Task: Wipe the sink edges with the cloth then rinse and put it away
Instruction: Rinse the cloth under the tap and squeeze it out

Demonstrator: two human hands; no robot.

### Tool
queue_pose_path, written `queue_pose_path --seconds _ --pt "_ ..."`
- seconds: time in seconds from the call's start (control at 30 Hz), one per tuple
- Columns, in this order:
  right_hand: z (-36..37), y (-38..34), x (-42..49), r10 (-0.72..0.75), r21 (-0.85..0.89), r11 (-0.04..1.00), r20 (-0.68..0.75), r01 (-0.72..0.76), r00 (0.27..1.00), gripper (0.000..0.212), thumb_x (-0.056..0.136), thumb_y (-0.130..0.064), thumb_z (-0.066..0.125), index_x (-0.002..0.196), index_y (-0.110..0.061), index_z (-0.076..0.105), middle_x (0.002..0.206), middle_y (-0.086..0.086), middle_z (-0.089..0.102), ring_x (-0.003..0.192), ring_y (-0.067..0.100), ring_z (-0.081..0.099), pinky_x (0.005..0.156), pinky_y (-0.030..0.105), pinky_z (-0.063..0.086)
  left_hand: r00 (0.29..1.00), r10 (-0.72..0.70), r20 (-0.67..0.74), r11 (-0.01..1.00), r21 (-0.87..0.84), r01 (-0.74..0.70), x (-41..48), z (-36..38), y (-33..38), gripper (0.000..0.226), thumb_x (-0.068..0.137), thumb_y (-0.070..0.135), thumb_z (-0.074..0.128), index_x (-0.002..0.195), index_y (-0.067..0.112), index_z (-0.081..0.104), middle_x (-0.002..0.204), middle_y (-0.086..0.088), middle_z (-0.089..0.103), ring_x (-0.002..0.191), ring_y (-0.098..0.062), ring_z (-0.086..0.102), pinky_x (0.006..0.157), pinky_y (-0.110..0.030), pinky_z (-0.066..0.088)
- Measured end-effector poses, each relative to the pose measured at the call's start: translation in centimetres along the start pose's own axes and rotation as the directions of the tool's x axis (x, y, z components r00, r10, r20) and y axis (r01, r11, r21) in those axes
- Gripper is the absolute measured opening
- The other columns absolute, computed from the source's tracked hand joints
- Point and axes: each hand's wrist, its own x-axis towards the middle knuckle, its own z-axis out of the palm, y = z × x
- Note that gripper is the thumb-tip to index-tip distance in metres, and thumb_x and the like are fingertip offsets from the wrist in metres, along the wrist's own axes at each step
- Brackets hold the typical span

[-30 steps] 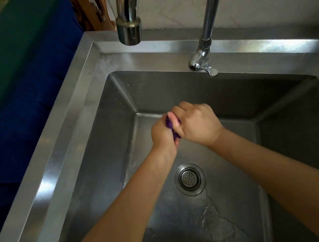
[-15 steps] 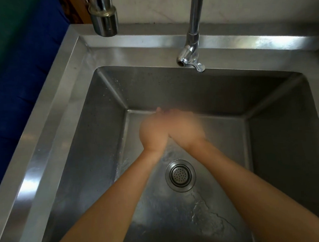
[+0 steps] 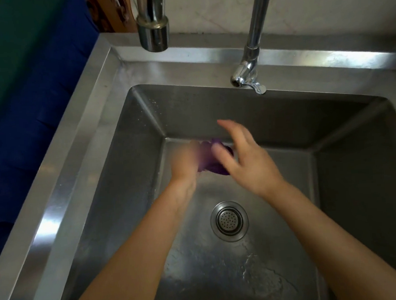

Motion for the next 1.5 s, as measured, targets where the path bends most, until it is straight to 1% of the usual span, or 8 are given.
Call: queue_pose_path --seconds 0.1,0.3,0.4,0.47,0.83,1.03,1.27,1.5 --pt "0.8 0.7 -0.4 -0.419 -0.361 0.829 0.105 0.427 0.902 0.063 0.083 -0.061 0.044 0.136 -0.027 0.039 0.150 0.005 0.035 0.106 0.029 0.055 0.083 0.040 0.051 0.977 -0.117 0.176 0.991 -0.048 0.127 -0.5 0.0 0.3 0.026 0.090 0.020 0.049 0.067 0.016 0.061 0.052 -0.001 0.062 0.045 -0.010 0.059 0.043 -0.016 0.045" --pt "1.5 0.6 1.7 -0.572 -0.352 0.797 -0.176 0.491 0.801 0.047 0.097 -0.040 0.034 0.092 -0.008 0.069 0.077 0.009 0.064 0.065 0.028 0.063 0.057 0.033 0.053 0.970 -0.099 0.224 0.995 -0.007 0.103 -3.1 0.5 0.8 0.038 0.094 0.013 0.037 0.056 0.015 0.041 0.027 0.005 0.038 0.024 -0.002 0.038 0.029 -0.006 0.021" --pt "2.2 -0.1 1.9 -0.445 -0.337 0.879 -0.329 0.337 0.833 0.043 0.096 -0.024 0.032 0.069 -0.007 0.062 0.062 0.011 0.058 0.049 0.031 0.056 0.042 0.032 0.046 0.998 0.019 0.054 1.000 0.004 -0.019 -2.9 0.9 0.1 0.039 0.091 0.017 0.044 0.053 0.017 0.052 0.049 -0.004 0.057 0.055 -0.024 0.058 0.046 -0.024 0.044" --pt "2.8 -0.2 1.5 -0.318 -0.274 0.936 -0.391 0.220 0.864 0.037 0.090 -0.022 0.036 0.065 -0.007 0.058 0.057 0.012 0.057 0.045 0.033 0.054 0.041 0.030 0.041 0.990 0.138 -0.028 0.975 0.178 -0.131 -2.5 0.9 -0.4 0.043 0.091 0.019 0.042 0.050 0.016 0.054 0.056 -0.007 0.059 0.066 -0.032 0.057 0.058 -0.037 0.041" --pt "3.5 -2.0 1.7 0.310 0.288 0.939 -0.464 -0.190 0.830 0.034 0.097 -0.019 0.039 0.065 -0.013 0.048 0.069 0.025 0.064 0.061 0.030 0.051 0.056 0.028 0.025 0.830 0.554 -0.058 0.756 0.453 -0.473 -2.8 1.5 0.8 0.042 0.098 0.018 0.037 0.076 -0.002 0.067 0.081 -0.022 0.069 0.081 -0.037 0.060 0.065 -0.035 0.035" --pt "3.3 -2.5 0.9 0.415 0.418 0.880 -0.450 -0.224 0.791 0.045 0.097 -0.020 0.038 0.053 -0.025 0.035 0.050 -0.006 0.042 0.051 0.016 0.039 0.055 0.026 0.025 0.747 0.662 0.064 0.657 0.431 -0.619 -3.4 0.9 0.9 0.057 0.094 0.039 0.026 0.041 0.020 0.036 0.043 0.005 0.044 0.056 -0.025 0.050 0.058 -0.028 0.027" --pt "2.3 -4.0 -0.3 0.366 0.551 0.834 -0.517 -0.027 0.774 0.040 0.091 -0.028 0.034 0.051 -0.028 0.032 0.040 -0.013 0.044 0.042 0.003 0.037 0.048 0.017 0.025 0.588 0.808 0.026 0.552 0.315 -0.772 -5.2 0.0 1.7 0.049 0.090 0.044 0.024 0.043 0.029 0.021 0.037 0.012 0.025 0.046 -0.010 0.032 0.052 -0.030 0.027" --pt "2.1 -3.5 -0.6 0.616 0.837 0.547 -0.393 -0.011 0.682 0.051 0.098 -0.013 0.038 0.047 -0.022 0.032 0.037 -0.015 0.034 0.044 0.004 0.029 0.051 0.026 0.027 0.437 0.894 0.104 0.360 0.414 -0.836 -5.2 0.9 1.6 0.052 0.093 0.029 0.032 0.047 0.012 0.048 0.039 -0.010 0.051 0.039 -0.030 0.052 0.045 -0.026 0.033"
